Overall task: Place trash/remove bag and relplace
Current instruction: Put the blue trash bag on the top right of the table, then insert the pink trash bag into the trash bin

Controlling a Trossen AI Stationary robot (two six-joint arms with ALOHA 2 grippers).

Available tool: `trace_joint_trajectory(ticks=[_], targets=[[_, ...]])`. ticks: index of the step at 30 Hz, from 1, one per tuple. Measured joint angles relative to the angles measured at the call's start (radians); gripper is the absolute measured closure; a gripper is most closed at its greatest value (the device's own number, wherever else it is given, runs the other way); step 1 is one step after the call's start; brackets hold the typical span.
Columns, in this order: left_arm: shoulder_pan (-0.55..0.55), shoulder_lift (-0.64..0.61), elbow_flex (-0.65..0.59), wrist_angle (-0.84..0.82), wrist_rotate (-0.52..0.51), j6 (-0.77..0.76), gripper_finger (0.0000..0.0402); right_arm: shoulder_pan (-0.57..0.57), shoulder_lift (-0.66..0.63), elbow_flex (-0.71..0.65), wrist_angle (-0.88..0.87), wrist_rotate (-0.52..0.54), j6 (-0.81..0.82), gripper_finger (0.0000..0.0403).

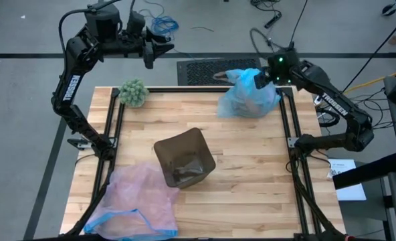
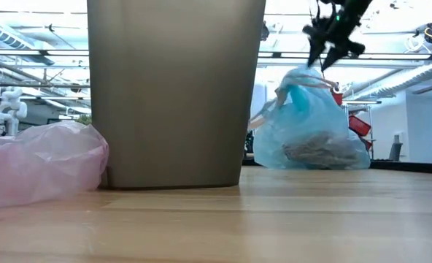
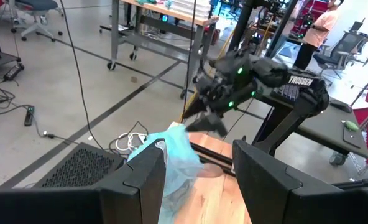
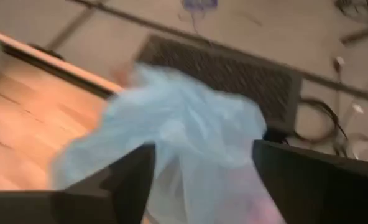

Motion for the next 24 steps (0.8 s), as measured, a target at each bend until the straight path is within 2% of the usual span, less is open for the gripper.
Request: trace_joint_trajectory(ticks=[3, 5, 7, 9, 11, 12, 19, 24], targets=[[0.000, 0.000, 0.000, 0.000, 0.000, 0.000, 0.0221, 0.000, -0.003, 0.056, 0.015, -0.015, 0.009, 0.0115], [0.000, 0.000, 0.000, 0.000, 0.000, 0.000, 0.0221, -0.001, 0.000, 0.051, 0.037, -0.006, 0.036, 0.0134], [0.000, 0.000, 0.000, 0.000, 0.000, 0.000, 0.0221, -0.001, 0.015, 0.020, 0.057, 0.047, 0.042, 0.0187], [0.000, 0.000, 0.000, 0.000, 0.000, 0.000, 0.0221, -0.002, 0.038, -0.028, 0.090, 0.097, 0.028, 0.0264], [0.000, 0.000, 0.000, 0.000, 0.000, 0.000, 0.0221, -0.002, 0.060, -0.085, 0.147, 0.104, 0.025, 0.0353], [0.000, 0.000, 0.000, 0.000, 0.000, 0.000, 0.0221, -0.002, 0.070, -0.118, 0.173, 0.098, 0.022, 0.0376], [-0.019, 0.000, 0.000, -0.028, 0.001, 0.001, 0.0221, 0.013, 0.154, -0.366, 0.367, 0.054, 0.096, 0.0400], [-0.043, -0.014, 0.000, -0.152, 0.011, 0.031, 0.0221, 0.020, 0.144, -0.406, 0.390, 0.035, 0.115, 0.0402]])
